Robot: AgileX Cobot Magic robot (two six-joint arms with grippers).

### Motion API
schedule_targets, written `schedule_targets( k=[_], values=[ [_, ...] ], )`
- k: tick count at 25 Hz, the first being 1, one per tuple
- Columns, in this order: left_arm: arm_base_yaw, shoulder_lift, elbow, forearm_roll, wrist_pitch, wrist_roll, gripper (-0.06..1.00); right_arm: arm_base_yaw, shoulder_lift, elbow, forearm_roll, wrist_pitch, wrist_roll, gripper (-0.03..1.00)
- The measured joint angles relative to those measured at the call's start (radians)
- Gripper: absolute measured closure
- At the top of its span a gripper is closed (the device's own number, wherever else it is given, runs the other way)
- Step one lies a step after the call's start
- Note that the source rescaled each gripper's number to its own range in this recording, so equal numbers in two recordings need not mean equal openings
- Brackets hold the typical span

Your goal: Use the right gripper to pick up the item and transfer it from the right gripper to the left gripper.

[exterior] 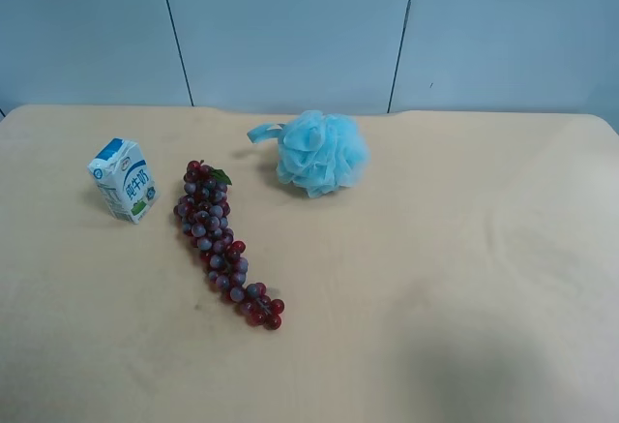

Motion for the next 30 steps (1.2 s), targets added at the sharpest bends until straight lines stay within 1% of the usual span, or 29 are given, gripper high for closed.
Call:
schedule_targets(
  k=[3,5,7,9,16,21,22,24,28,30],
  values=[
    [0.0,-0.003,0.064,-0.002,-0.005,-0.002,0.09,0.0,0.0,0.0,0.0,0.0,0.0,0.18],
    [0.0,-0.003,0.074,-0.003,-0.009,-0.003,0.09,0.0,0.0,0.0,0.0,0.0,0.0,0.18],
    [0.0,-0.003,0.085,-0.003,-0.04,-0.001,0.09,0.0,0.0,0.0,0.0,0.0,0.0,0.18],
    [0.0,-0.003,0.108,-0.005,-0.079,0.03,0.09,0.0,0.0,0.0,0.0,0.0,0.0,0.18],
    [0.0,-0.013,0.109,-0.008,-0.09,0.052,0.09,0.0,0.0,0.0,0.0,0.0,0.0,0.18],
    [0.0,-0.084,0.113,-0.008,-0.091,0.046,0.09,0.0,0.0,0.0,0.0,0.0,0.0,0.18],
    [0.012,-0.119,0.115,-0.007,-0.09,0.039,0.09,0.0,0.0,0.0,0.0,0.0,0.0,0.18],
    [0.044,-0.127,0.115,0.0,-0.09,0.03,0.09,0.0,0.0,0.0,0.0,0.0,0.0,0.18],
    [0.158,-0.128,0.115,0.001,-0.09,0.027,0.09,0.0,0.0,0.0,0.0,0.0,0.0,0.18],
    [0.189,-0.128,0.115,0.001,-0.09,0.026,0.09,0.0,0.0,0.0,0.0,0.0,0.0,0.18]
  ],
)
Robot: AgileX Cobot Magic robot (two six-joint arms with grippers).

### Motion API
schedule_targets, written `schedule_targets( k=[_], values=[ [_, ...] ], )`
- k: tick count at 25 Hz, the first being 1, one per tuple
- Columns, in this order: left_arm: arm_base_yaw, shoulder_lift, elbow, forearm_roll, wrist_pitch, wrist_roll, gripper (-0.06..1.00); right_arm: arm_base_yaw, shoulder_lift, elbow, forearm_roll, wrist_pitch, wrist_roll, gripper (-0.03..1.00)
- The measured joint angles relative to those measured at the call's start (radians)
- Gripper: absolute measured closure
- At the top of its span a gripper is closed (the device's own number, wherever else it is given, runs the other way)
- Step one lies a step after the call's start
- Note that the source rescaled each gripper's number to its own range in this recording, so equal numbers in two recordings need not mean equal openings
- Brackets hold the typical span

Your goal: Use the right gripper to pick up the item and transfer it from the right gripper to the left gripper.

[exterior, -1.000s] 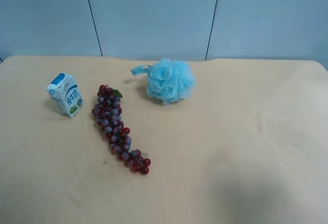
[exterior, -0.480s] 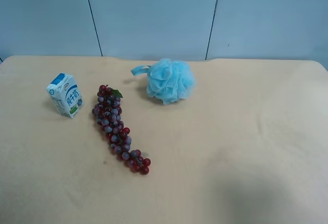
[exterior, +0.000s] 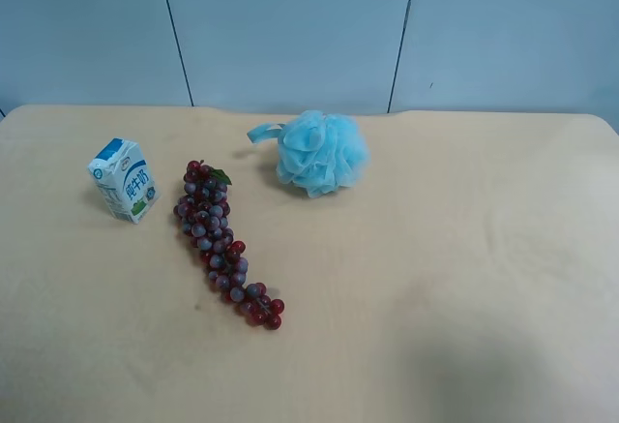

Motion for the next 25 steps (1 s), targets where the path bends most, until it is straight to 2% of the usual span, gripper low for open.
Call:
schedule_targets(
  k=[25],
  values=[
    [0.0,0.0,0.0,0.014,0.0,0.039,0.09,0.0,0.0,0.0,0.0,0.0,0.0,0.18]
  ],
)
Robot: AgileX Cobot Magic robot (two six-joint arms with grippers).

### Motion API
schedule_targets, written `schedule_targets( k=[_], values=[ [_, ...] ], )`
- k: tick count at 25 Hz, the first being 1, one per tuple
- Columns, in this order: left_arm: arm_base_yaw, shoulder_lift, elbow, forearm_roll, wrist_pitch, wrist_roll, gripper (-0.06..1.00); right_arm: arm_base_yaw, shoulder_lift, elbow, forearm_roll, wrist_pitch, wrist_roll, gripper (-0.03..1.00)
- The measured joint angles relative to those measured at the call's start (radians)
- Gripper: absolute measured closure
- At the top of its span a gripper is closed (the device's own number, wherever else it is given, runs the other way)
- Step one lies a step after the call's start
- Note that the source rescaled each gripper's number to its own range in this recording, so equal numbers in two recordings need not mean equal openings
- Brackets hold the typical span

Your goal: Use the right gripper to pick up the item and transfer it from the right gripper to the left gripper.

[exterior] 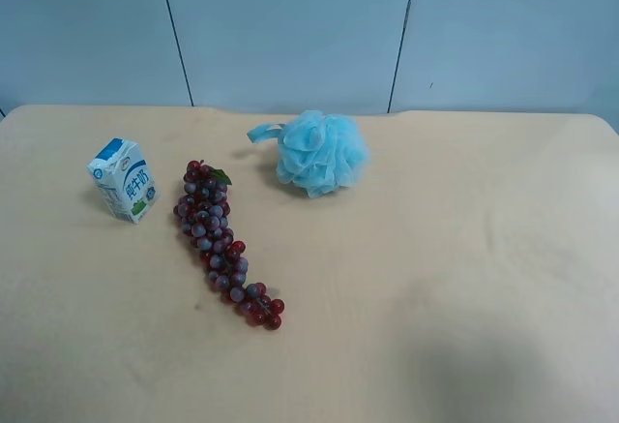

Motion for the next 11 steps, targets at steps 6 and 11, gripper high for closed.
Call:
schedule_targets(
  k=[6,11],
  values=[
    [0.0,0.0,0.0,0.002,0.0,0.0,0.09,0.0,0.0,0.0,0.0,0.0,0.0,0.18],
    [0.0,0.0,0.0,0.002,0.0,0.0,0.09,0.0,0.0,0.0,0.0,0.0,0.0,0.18]
  ],
)
